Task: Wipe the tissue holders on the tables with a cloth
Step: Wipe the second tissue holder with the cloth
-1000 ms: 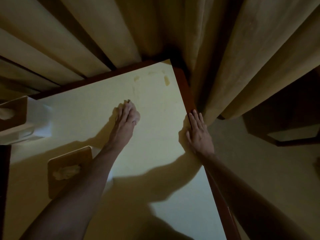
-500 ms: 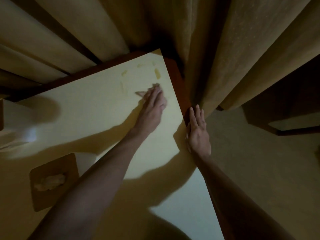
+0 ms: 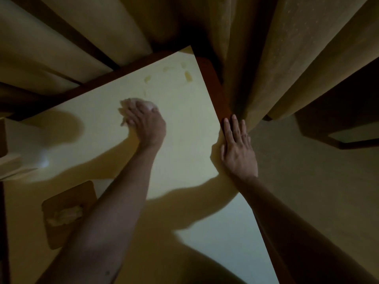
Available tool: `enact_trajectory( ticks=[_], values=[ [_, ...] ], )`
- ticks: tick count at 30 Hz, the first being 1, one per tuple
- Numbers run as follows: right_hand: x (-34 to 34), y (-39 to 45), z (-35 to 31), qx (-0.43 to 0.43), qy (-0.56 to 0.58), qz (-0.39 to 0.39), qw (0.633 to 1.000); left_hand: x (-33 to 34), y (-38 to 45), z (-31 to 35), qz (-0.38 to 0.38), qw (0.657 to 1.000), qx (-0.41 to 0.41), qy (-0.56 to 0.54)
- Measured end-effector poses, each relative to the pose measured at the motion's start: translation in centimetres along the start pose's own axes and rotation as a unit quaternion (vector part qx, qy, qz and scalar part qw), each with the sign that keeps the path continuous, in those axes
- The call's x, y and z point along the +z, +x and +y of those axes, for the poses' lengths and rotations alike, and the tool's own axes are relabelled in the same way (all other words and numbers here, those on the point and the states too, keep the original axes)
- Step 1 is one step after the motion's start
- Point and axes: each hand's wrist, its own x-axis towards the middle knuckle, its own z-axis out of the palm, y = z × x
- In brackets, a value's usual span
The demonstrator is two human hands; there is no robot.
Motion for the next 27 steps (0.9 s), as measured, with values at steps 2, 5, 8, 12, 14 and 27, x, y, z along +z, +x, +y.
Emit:
enact_trajectory(
  ticks=[2, 5, 8, 12, 14, 27],
  values=[
    [0.0, 0.0, -0.1, 0.001, -0.006, -0.002, 1.000, -0.4, 1.4, -2.2, 0.006, 0.999, 0.032, -0.010],
    [0.0, 0.0, -0.1, 0.001, -0.009, 0.000, 1.000, -0.6, 2.4, -2.1, 0.000, 0.992, 0.124, -0.007],
    [0.0, 0.0, -0.4, 0.003, -0.012, -0.007, 1.000, -0.2, 2.5, 1.2, -0.008, 0.972, 0.236, 0.001],
    [-0.3, -0.2, -0.8, 0.006, -0.008, -0.015, 1.000, 1.8, 1.7, 8.0, 0.007, 0.934, 0.354, 0.048],
    [-0.4, -0.3, -0.7, 0.009, -0.005, -0.018, 1.000, 2.4, 2.1, 10.4, 0.016, 0.934, 0.353, 0.054],
    [-0.2, 0.0, -0.5, 0.014, 0.004, -0.014, 1.000, 0.7, 8.9, -0.5, -0.008, 0.988, 0.070, 0.138]
  ],
)
